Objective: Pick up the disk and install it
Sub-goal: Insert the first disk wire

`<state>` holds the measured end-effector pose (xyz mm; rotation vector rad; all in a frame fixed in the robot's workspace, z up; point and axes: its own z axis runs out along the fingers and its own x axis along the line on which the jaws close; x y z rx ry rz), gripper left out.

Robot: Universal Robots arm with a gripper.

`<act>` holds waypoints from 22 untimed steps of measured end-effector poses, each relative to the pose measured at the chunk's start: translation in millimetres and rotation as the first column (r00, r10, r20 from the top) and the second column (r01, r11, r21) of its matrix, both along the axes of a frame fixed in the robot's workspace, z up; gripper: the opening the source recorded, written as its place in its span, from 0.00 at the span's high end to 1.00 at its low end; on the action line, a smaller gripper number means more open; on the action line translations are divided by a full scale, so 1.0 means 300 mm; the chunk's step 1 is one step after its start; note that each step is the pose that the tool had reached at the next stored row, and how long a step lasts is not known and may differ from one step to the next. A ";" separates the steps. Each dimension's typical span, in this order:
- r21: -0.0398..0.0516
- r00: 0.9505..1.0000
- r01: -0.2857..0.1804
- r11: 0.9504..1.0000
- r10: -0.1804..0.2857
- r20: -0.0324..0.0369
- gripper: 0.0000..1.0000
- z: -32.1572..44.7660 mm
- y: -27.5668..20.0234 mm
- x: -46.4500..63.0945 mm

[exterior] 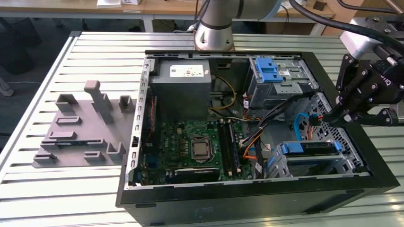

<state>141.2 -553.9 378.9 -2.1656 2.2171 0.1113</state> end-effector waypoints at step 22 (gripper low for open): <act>-0.008 0.995 0.097 0.995 -0.098 -0.023 0.69 -0.038 0.077 0.019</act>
